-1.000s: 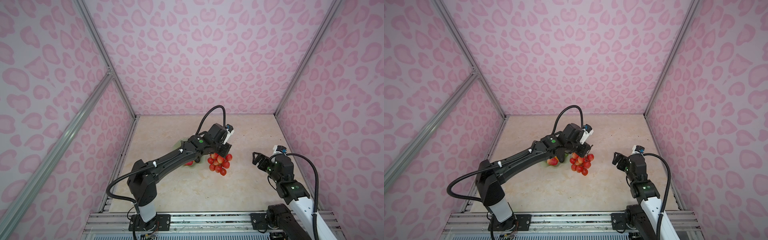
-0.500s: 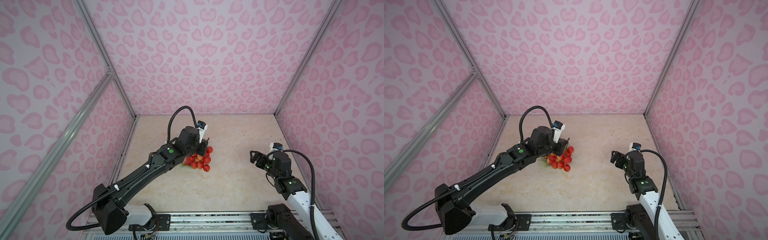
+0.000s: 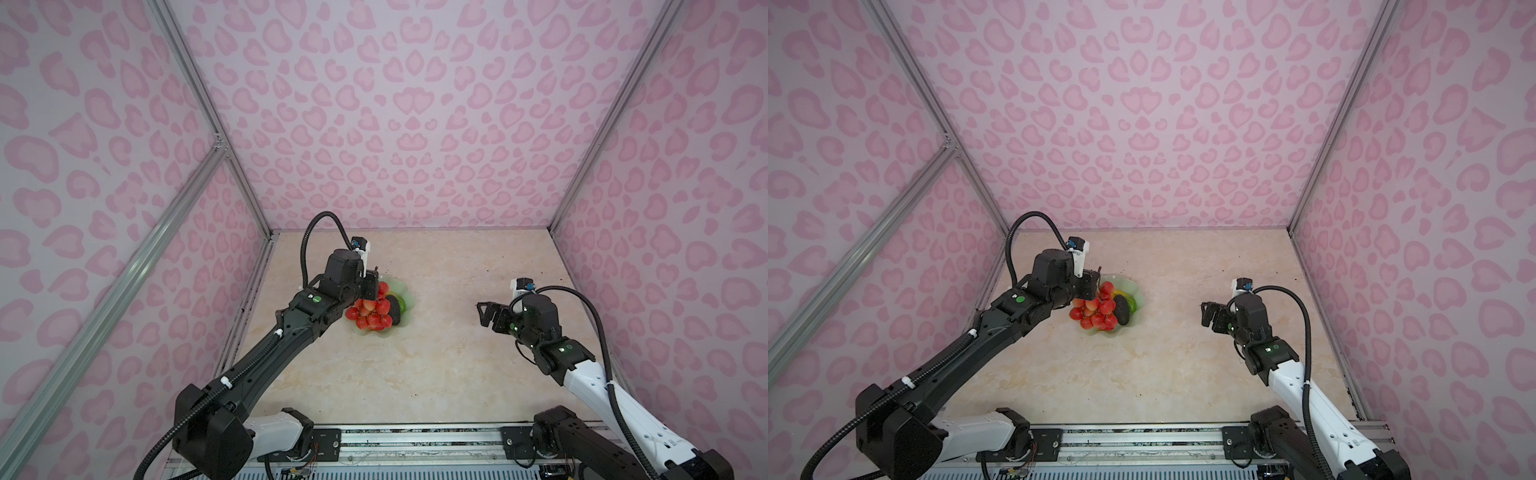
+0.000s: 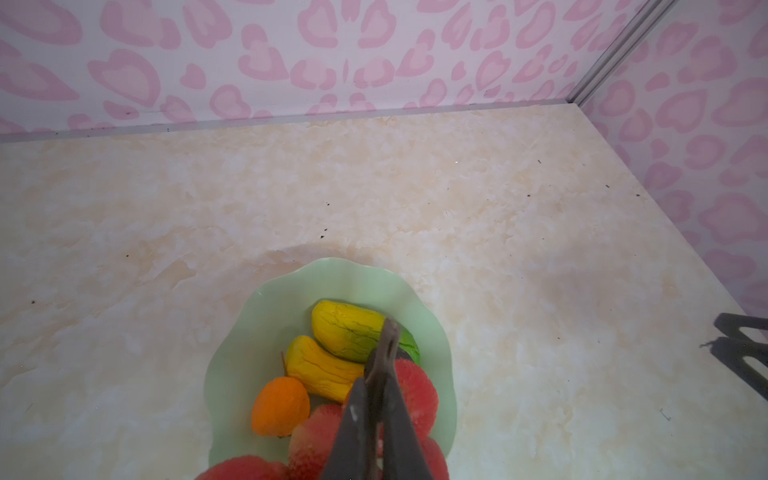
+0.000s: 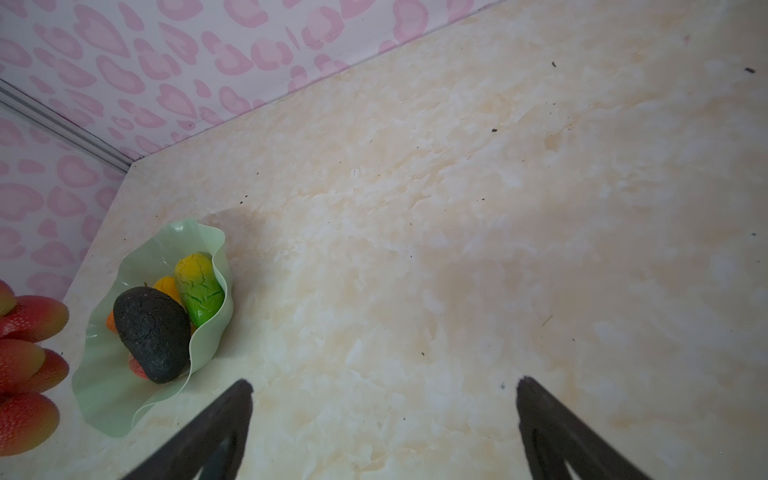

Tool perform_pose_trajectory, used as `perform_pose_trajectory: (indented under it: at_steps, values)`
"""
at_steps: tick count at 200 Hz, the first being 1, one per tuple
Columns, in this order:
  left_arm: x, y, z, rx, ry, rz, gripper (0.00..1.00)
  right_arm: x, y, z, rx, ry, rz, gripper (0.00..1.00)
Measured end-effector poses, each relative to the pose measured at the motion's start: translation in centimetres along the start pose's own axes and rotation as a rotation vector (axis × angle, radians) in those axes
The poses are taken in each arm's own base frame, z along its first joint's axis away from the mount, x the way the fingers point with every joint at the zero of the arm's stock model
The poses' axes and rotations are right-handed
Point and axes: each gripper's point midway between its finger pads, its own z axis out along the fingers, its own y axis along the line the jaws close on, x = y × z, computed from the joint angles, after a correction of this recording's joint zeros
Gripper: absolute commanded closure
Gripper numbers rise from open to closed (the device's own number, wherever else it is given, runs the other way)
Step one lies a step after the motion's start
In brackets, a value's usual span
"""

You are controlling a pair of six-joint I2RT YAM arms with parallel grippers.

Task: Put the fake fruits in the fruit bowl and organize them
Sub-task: 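Carry the lychees over the green bowl and lower them in with the left gripper, then open the left gripper to release the lychees onto the bowl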

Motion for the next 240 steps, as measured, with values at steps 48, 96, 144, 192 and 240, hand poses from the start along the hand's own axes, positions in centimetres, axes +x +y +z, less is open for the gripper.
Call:
perform_pose_trajectory:
  at_steps: [48, 96, 144, 192, 240]
  values:
    - [2.8, 1.7, 4.0, -0.042, 0.105, -0.027, 0.96, 0.0, 0.0, 0.2, 0.0, -0.001, -0.001, 0.02]
    - [4.6, 2.5, 7.1, -0.064, 0.17, -0.056, 0.89, 0.2, -0.1, 0.6, 0.006, 0.011, -0.002, 0.02]
    - [3.2, 2.2, 7.6, -0.054, 0.121, -0.073, 0.46, 0.4, -0.2, 1.0, 0.013, 0.024, -0.003, 0.02]
    - [-2.1, 1.5, 3.4, -0.031, -0.074, -0.074, 0.02, -0.4, -0.2, 1.3, 0.032, 0.017, -0.02, 0.02]
    - [-5.9, 3.6, -6.8, -0.115, -0.436, -0.054, 0.03, -2.6, -0.9, 1.2, 0.105, -0.051, -0.088, 0.01]
